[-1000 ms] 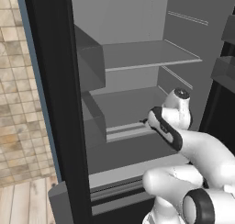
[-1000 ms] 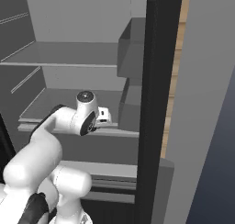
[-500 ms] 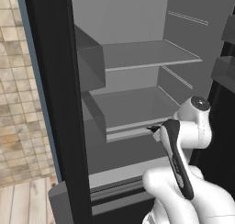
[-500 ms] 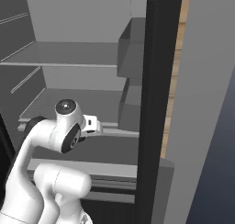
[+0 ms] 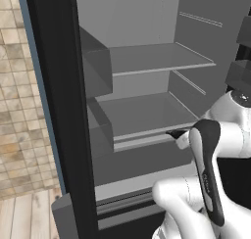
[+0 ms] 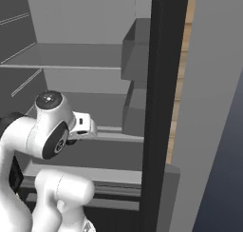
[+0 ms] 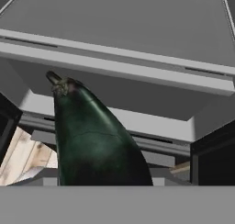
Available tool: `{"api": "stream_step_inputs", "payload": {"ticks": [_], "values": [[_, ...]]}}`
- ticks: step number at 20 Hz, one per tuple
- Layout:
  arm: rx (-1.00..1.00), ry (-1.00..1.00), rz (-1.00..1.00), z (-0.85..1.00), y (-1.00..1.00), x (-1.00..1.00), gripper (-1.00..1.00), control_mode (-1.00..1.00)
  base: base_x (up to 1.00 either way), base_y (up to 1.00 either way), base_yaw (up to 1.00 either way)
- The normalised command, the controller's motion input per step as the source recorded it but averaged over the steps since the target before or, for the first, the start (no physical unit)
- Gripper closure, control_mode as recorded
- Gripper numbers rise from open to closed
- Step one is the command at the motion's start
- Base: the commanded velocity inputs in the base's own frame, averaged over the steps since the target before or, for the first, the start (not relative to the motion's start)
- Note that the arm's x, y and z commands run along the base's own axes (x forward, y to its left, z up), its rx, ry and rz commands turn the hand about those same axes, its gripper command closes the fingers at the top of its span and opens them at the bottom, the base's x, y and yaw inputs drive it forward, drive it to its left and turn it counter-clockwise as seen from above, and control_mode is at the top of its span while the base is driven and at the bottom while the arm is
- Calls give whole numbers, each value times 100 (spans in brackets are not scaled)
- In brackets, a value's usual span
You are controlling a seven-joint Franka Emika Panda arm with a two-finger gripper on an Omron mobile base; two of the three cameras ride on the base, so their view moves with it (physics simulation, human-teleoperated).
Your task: Place one eggplant and one chicken drumstick in each tupperware on the nearby counter, to pack two identical lunches.
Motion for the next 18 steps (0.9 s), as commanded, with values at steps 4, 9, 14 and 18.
{"api": "stream_step_inputs", "payload": {"ticks": [4, 9, 14, 18], "values": [[-6, -2, 0, -10, 59, -22, 100, -100, 0, 0, 0], [-3, 0, 0, -25, 42, -7, 100, 100, -7, 6, 0], [0, 0, 0, 0, 0, 0, 100, 100, -73, -7, 0], [0, 0, 0, 0, 0, 0, 100, 100, -92, -30, 0]]}}
